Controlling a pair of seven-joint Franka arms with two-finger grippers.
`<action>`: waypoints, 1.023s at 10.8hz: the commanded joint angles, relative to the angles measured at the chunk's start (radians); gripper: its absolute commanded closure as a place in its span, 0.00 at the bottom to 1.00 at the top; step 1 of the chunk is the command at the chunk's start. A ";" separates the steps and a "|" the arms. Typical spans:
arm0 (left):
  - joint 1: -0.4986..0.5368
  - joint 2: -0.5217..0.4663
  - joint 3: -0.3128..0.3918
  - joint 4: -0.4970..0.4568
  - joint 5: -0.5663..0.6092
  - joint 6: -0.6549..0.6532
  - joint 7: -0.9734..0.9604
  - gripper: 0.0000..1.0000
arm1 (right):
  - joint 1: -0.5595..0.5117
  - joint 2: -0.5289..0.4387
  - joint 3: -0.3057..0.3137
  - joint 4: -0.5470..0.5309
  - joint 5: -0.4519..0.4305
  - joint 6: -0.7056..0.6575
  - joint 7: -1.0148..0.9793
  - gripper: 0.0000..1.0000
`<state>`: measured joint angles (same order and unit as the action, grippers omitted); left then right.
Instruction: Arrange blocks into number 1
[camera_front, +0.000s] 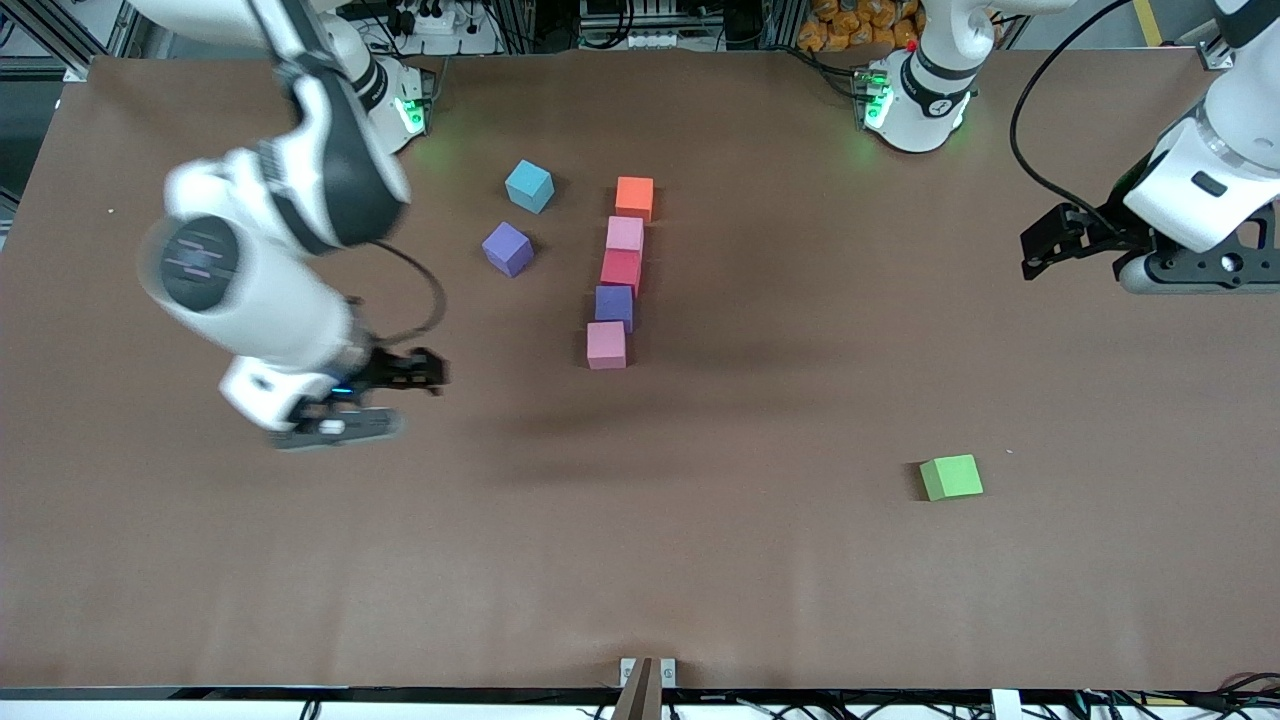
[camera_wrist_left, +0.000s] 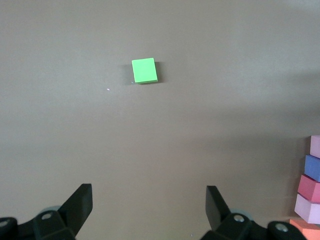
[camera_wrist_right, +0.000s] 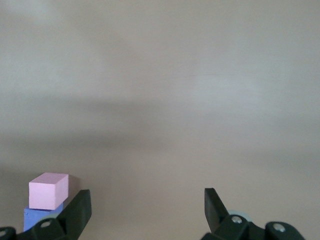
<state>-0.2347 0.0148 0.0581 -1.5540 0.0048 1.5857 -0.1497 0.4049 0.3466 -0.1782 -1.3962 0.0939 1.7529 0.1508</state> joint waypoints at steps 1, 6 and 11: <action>-0.017 -0.004 0.011 0.014 0.038 -0.027 -0.010 0.00 | -0.073 -0.125 -0.024 -0.024 -0.013 -0.103 -0.003 0.00; -0.017 -0.006 0.009 0.009 0.040 -0.027 -0.005 0.00 | -0.254 -0.274 0.015 -0.026 -0.005 -0.226 -0.039 0.00; -0.018 -0.013 0.011 0.012 0.038 -0.024 -0.001 0.00 | -0.318 -0.304 0.045 -0.027 -0.031 -0.285 -0.137 0.00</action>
